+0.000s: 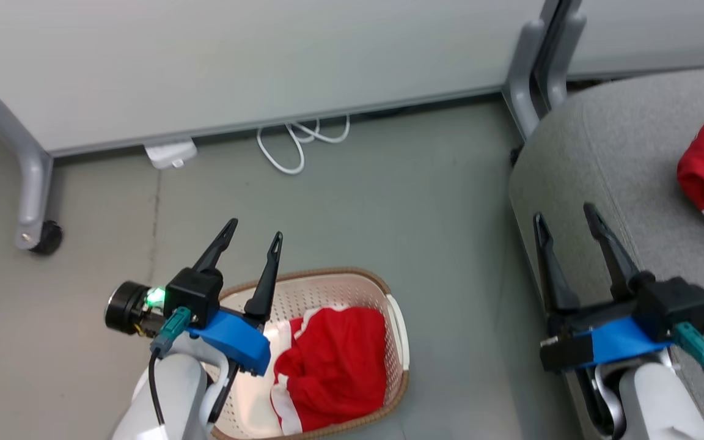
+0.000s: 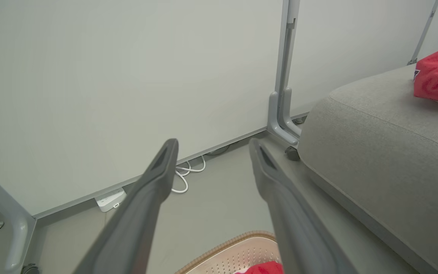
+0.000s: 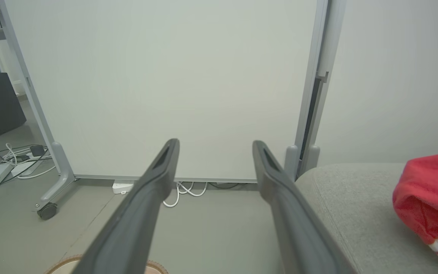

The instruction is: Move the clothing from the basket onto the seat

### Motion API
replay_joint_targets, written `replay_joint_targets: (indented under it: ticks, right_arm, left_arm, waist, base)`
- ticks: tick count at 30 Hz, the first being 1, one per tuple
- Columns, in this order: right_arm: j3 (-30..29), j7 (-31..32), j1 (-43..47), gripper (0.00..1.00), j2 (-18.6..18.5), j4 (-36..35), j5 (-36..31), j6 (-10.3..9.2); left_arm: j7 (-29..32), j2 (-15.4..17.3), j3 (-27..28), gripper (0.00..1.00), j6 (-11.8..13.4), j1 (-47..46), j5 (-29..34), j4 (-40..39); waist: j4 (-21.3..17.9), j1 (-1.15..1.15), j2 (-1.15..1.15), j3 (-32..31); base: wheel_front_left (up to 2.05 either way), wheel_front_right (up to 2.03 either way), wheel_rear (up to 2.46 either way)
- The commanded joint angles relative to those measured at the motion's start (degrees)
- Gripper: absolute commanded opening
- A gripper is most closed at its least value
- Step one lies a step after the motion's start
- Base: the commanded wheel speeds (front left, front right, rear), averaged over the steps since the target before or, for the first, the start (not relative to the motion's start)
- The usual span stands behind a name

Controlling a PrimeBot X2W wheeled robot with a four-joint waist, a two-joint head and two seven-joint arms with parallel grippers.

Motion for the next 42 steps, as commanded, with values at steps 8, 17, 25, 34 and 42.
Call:
replay_joint_targets:
  ticks: [8, 17, 25, 34, 42]
  right_arm:
    - [0.9, -0.2, -8.46, 1.0, 0.04, -2.52, -0.72, 0.01]
    - [1.45, -0.2, -14.17, 1.0, 0.04, -4.61, -1.85, 0.01]
    - [2.65, -0.2, -18.23, 1.0, 0.05, -6.35, -1.66, 0.01]
    - [3.5, -0.2, -22.02, 1.0, 0.04, -8.1, -1.45, 0.01]
    - [3.34, -0.2, -23.81, 1.0, 0.04, -9.55, -1.44, 0.01]
  left_arm:
    - [-0.17, 5.23, -9.43, 1.0, -0.05, -8.88, -1.45, 7.43]
    - [-0.18, 9.32, -23.01, 1.0, -0.05, -17.73, -3.38, 16.38]
    - [-0.17, 12.04, -37.48, 1.0, -0.05, -24.38, -5.9, 24.22]
    - [-0.06, 14.14, -51.05, 1.0, -0.06, -30.95, -11.03, 32.7]
    - [3.21, 15.55, -54.96, 1.0, -0.06, -34.13, -12.01, 36.34]
  waist:
    - [-6.02, -0.01, 0.0, 12.67]
    - [-8.39, -0.01, 0.0, 22.23]
    - [-10.11, -0.01, 0.0, 30.27]
    - [-11.87, -0.01, 0.0, 37.84]
    - [-12.73, -0.01, 0.0, 43.08]
  base:
    - [0.0, 0.0, 0.0]
    - [0.0, 0.0, 0.0]
    - [0.0, 0.0, 0.0]
    - [0.0, 0.0, 0.0]
    - [0.0, 0.0, 0.0]
